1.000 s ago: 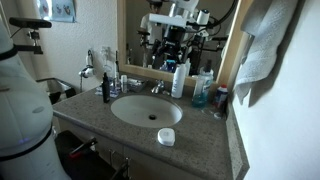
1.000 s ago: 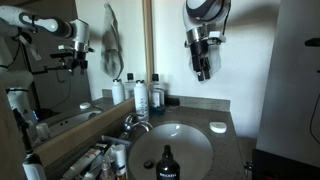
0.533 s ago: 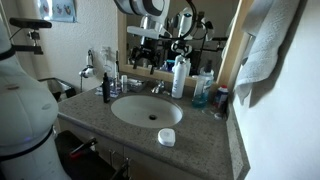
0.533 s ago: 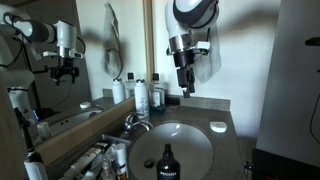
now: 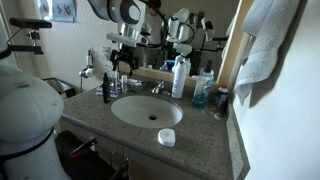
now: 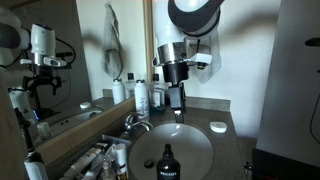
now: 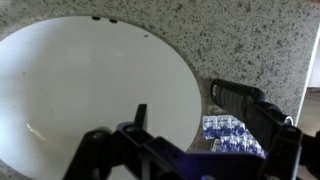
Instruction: Move the black bottle from left to right
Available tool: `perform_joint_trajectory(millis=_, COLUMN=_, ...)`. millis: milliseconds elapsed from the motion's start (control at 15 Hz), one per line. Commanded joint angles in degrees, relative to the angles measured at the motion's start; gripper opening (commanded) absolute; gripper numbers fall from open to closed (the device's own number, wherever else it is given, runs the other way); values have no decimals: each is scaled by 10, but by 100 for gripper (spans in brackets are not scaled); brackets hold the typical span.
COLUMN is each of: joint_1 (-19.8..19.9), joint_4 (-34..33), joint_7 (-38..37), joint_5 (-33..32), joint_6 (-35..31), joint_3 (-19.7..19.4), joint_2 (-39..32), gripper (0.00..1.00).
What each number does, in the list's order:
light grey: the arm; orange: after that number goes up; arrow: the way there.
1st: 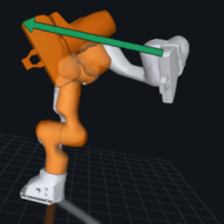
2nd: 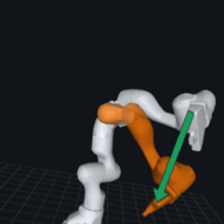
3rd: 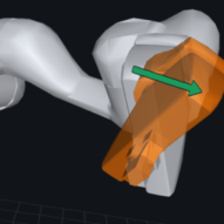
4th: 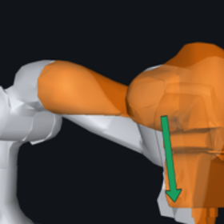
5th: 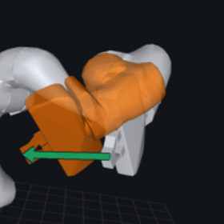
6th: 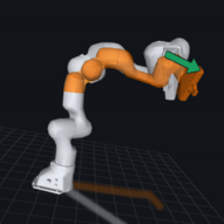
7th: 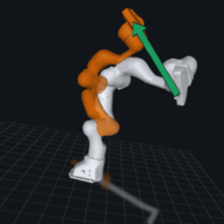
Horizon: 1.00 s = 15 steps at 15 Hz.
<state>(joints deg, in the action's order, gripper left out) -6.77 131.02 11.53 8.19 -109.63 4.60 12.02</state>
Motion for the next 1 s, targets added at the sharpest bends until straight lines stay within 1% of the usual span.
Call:
perform_joint_trajectory(millis=0, joint_1=-23, joint_4=31, joint_7=-27, joint_5=9, joint_6=-49, joint_3=27, joint_2=10, gripper=100)
perform_joint_trajectory(millis=200, joint_1=-43, joint_4=43, joint_7=-33, joint_5=15, joint_6=-81, joint_3=45, joint_2=8, gripper=100)
perform_joint_trajectory(millis=467, joint_1=-61, joint_4=55, joint_7=-39, joint_5=26, joint_6=-109, joint_3=60, joint_2=11, gripper=100)
perform_joint_trajectory(millis=800, joint_1=-71, joint_4=61, joint_7=-35, joint_5=40, joint_6=-122, joint_3=62, joint_2=6, gripper=100)
perform_joint_trajectory(millis=933, joint_1=-73, joint_4=63, joint_7=-23, joint_5=51, joint_6=-125, joint_3=59, joint_2=2, gripper=100)
